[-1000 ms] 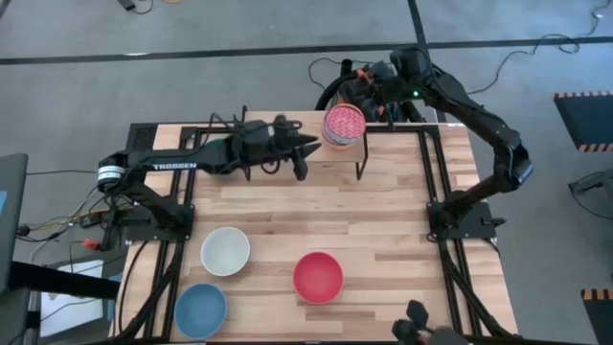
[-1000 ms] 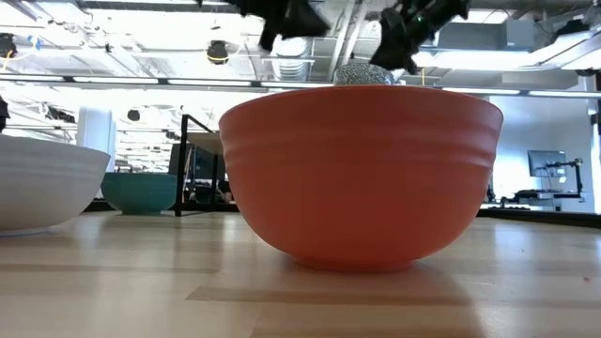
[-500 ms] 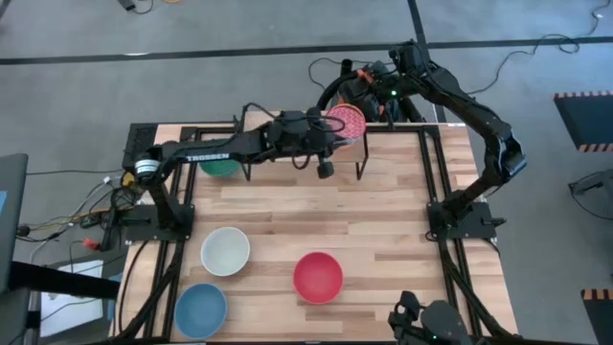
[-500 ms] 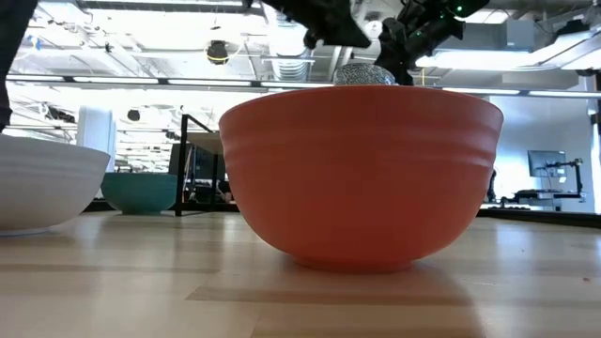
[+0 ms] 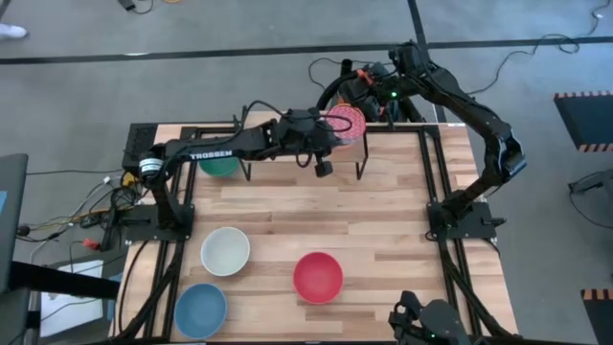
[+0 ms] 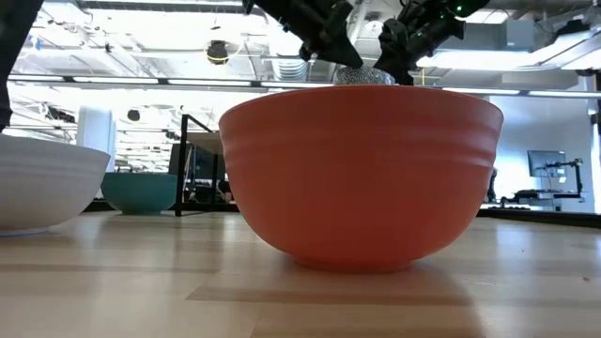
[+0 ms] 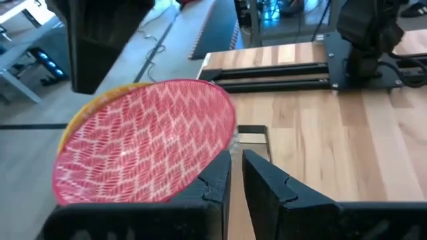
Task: Place and stack bowls onto a shelf
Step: Stack the red patterned bowl on top of the yellow patterned bowl on the shelf
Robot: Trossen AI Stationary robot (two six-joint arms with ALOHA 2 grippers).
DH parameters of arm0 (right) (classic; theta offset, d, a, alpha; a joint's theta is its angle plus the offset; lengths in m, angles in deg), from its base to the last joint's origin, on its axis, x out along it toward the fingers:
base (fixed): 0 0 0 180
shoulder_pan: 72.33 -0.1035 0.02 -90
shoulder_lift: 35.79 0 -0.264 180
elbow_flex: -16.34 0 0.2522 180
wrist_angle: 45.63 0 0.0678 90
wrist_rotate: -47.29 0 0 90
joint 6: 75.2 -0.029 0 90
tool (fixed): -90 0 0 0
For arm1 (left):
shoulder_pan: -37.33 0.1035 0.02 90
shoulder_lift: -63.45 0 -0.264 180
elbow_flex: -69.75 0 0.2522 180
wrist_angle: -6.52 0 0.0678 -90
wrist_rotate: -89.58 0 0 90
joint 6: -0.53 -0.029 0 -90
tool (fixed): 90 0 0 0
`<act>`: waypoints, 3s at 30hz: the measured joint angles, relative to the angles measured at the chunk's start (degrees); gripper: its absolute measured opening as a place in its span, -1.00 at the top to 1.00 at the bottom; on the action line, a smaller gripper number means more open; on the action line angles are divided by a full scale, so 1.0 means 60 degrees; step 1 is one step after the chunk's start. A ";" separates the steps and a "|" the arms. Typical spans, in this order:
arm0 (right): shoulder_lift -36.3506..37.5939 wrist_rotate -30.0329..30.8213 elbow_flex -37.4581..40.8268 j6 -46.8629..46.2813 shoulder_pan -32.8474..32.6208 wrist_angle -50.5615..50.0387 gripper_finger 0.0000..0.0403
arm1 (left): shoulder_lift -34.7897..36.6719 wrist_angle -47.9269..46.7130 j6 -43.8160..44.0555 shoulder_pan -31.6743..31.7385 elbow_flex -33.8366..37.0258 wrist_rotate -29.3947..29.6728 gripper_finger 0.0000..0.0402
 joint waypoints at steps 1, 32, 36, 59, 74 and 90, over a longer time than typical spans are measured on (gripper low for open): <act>0.0000 0.0000 0.0000 0.0000 0.0000 -0.0006 0.32 | 0.0000 -0.0001 0.0002 0.0008 0.0000 -0.0011 0.86; -0.0441 -0.0044 0.0004 -0.0289 -0.0113 -0.0170 0.32 | 0.0000 -0.0990 0.0579 0.0164 0.0011 0.0781 0.86; -0.0324 -0.0333 0.0004 -0.0520 -0.0084 0.0004 0.32 | 0.0026 -0.0997 0.0601 0.0161 0.0018 0.0813 0.86; 0.0959 0.1024 0.1031 -0.1689 0.0382 -0.0653 0.32 | 0.0805 -0.1856 0.2074 0.0865 0.1198 0.1217 0.86; 0.1179 0.1224 0.2022 -0.2104 0.0353 -0.0056 0.32 | 0.0809 -0.0465 0.2528 0.1195 0.2097 0.0797 0.86; 0.1166 0.1240 0.2018 -0.2113 0.0060 -0.0034 0.32 | 0.0299 0.0691 0.3078 0.0958 0.2127 0.0165 0.86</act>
